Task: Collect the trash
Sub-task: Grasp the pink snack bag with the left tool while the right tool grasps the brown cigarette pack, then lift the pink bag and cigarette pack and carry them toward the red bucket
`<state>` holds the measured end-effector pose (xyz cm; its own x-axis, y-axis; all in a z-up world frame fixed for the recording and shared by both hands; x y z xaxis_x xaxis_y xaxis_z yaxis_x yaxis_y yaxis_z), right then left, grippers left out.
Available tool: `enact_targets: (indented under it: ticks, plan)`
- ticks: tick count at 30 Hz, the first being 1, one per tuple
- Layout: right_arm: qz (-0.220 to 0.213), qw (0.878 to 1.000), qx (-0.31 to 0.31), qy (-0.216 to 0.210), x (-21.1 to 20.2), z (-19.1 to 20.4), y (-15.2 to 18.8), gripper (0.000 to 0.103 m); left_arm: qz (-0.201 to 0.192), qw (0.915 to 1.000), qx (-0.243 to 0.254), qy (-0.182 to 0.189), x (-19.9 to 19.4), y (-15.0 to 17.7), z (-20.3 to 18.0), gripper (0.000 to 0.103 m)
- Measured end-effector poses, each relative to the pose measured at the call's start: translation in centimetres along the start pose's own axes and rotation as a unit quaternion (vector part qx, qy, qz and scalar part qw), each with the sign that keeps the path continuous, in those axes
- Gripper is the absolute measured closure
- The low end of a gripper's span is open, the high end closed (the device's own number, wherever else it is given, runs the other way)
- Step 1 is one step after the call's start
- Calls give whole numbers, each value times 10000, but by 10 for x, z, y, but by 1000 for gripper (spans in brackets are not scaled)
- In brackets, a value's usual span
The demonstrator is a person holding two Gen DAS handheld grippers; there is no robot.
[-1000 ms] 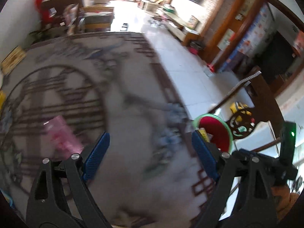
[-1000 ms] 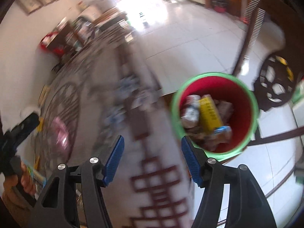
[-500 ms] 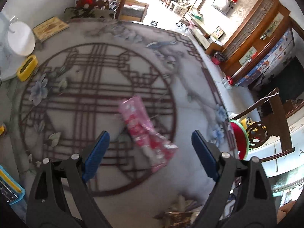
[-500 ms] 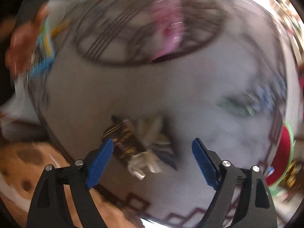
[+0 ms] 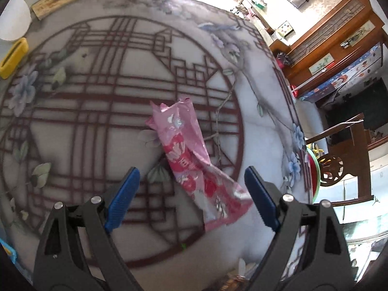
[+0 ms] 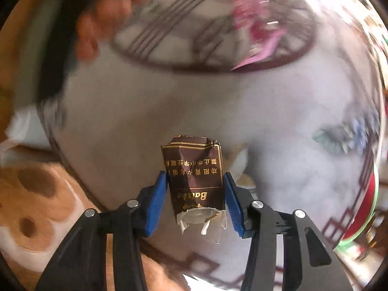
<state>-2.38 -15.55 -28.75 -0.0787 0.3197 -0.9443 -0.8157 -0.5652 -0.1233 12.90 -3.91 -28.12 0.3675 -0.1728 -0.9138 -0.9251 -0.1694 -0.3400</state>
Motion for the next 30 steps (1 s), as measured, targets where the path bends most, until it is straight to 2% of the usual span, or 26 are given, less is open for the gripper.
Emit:
enact_targets:
  ticks: [4,9,12,15,17,19,25,30]
  plan:
    - [-599,9958,696,7,-29,-23,-4,57,62,9999,72,63,14,-3,-15,17]
    - [-1512,9802,1279,-63,-73,-37,-5,57,197,9996,201,4,34,-2,-24,21]
    - [-1821,9729,1425,-20,-89,-44,-14,56,264,9993,263,-46,39,1,-23,38]
    - [-1880,9715,1445,17,-94,-47,-23,56,274,9994,209,14,38,2,-18,54]
    - [-1898,9706,1477,2,-95,-51,-24,56,272,9994,191,22,35,2,-14,78]
    - [-1915,9701,1492,-8,-96,-52,-24,56,231,9996,176,16,30,1,-10,80]
    - [-2050,9674,1486,34,-103,-50,-29,56,-467,9982,332,-190,-20,-2,1,84]
    - [-2284,9615,1529,39,-115,-53,-37,56,-1084,9926,501,-209,-65,-8,-5,84]
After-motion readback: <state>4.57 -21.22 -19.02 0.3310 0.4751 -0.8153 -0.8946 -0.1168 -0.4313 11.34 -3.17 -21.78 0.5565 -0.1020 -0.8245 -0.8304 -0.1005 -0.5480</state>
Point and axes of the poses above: each gripper's, at about its wrist camera, not at the fingertips, and x roughly the way its jaws point, z to its left, y to its underside, the point moved 4 cm from there along x, roughly the way its jaws point, and after that the axes turned 9 degrees about -y, right-handed, at the moved point
